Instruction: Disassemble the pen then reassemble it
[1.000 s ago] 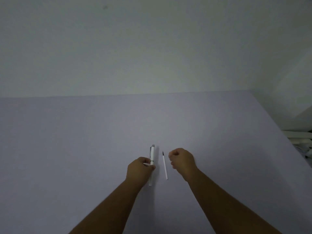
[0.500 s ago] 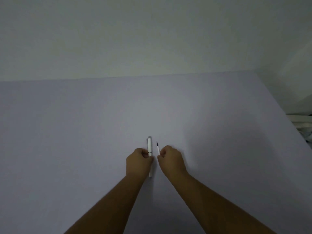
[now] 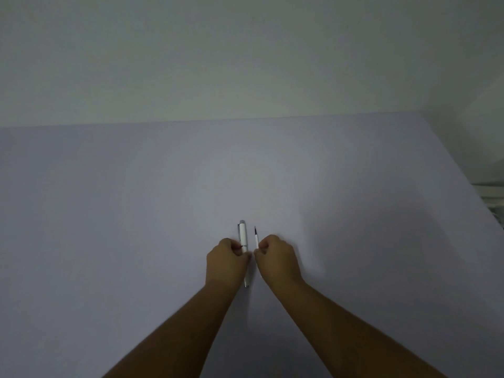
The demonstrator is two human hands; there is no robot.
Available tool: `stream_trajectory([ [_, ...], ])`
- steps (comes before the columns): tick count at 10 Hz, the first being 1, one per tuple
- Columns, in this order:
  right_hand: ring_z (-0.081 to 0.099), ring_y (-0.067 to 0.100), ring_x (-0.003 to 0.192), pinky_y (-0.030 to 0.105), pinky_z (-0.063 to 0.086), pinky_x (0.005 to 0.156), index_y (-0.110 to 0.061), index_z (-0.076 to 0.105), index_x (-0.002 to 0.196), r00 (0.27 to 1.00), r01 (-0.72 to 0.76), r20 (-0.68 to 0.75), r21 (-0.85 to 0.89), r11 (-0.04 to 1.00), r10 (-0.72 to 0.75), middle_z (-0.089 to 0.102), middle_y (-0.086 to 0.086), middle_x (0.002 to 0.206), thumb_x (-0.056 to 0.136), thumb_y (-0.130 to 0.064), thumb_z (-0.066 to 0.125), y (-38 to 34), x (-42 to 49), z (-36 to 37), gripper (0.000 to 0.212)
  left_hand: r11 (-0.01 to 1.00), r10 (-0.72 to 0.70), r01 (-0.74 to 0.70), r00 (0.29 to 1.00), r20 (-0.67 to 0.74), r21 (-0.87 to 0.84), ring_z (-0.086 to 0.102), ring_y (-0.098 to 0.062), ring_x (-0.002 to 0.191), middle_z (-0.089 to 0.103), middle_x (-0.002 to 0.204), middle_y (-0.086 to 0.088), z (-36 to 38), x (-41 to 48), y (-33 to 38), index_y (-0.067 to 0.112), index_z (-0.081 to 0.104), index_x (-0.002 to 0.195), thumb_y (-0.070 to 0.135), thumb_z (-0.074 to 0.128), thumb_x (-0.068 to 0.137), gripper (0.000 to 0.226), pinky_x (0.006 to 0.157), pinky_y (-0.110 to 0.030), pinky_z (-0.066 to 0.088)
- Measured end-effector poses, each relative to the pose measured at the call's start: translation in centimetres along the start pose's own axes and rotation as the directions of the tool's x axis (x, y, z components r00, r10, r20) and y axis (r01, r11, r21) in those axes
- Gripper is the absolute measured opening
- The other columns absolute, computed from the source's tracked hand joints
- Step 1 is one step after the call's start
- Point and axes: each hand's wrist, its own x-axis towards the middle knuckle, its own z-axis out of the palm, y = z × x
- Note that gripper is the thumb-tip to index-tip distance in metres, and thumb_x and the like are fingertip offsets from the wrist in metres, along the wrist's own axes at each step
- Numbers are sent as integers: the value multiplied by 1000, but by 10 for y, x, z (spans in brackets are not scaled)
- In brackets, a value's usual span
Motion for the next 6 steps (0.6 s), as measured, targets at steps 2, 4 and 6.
stream_trajectory([
  [2, 63, 26, 91, 38, 54, 82, -12, 62, 95, 1000, 1, -11, 12, 1000, -1, 68, 10, 99, 86, -22, 57, -1, -2, 0, 14, 1000, 9, -9, 1000, -14, -3, 57, -11, 73, 59, 77, 6, -4, 0, -2, 13, 62, 94, 23, 71, 79, 20, 60, -14, 38],
  [4, 63, 27, 93, 37, 53, 82, -11, 62, 95, 1000, 11, -17, 10, 1000, -11, 68, 10, 99, 85, -22, 58, 0, -3, 1, 15, 1000, 21, -21, 999, -27, -11, 49, 1, 63, 56, 74, 9, -5, -1, -3, 13, 62, 96, 25, 70, 80, 22, 54, -6, 30],
  [6, 63, 25, 89, 36, 53, 77, -12, 61, 96, 999, 3, -37, 34, 999, -2, 67, 9, 98, 87, -29, 56, 0, -3, 0, 19, 1000, 29, -28, 999, -38, 1, 52, -9, 71, 58, 79, 5, -9, -3, 0, 10, 61, 103, 27, 63, 85, 25, 65, -16, 39],
])
